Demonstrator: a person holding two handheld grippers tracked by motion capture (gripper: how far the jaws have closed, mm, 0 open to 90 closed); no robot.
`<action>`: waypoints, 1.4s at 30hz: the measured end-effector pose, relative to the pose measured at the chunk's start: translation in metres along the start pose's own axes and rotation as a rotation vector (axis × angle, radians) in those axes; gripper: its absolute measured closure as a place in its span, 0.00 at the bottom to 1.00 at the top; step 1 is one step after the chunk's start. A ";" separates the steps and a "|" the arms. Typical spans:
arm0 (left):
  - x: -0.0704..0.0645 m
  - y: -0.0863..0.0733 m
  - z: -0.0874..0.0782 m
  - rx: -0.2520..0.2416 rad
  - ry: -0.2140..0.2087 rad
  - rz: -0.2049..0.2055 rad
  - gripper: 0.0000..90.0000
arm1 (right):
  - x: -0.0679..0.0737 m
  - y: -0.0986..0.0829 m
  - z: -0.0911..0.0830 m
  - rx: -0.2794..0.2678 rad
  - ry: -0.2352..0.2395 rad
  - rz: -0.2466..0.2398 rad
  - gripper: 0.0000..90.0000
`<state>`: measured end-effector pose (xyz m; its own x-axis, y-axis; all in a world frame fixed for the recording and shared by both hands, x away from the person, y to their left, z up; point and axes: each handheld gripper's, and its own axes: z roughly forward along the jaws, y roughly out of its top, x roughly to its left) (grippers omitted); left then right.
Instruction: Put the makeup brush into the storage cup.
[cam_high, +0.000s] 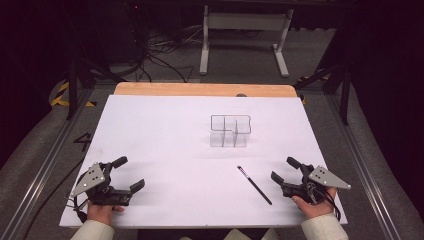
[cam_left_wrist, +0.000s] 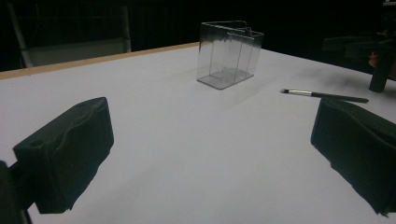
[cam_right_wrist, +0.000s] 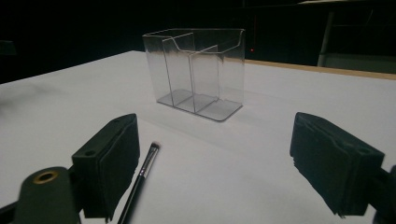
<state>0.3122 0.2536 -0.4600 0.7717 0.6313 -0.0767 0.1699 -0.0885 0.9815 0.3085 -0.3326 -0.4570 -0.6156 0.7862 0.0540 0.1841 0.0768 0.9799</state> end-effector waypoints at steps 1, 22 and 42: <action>0.000 0.000 0.000 0.000 -0.002 0.003 0.00 | 0.000 0.000 0.000 -0.001 0.002 -0.001 0.18; 0.000 0.000 0.000 -0.002 0.002 -0.004 0.00 | -0.002 0.001 0.003 0.027 0.023 0.003 0.05; 0.001 0.000 0.001 0.004 0.000 0.001 0.00 | 0.001 0.013 -0.001 0.015 0.013 -0.004 0.04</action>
<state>0.3131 0.2535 -0.4600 0.7715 0.6316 -0.0760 0.1718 -0.0918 0.9808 0.3096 -0.3311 -0.4446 -0.6263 0.7778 0.0526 0.1931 0.0895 0.9771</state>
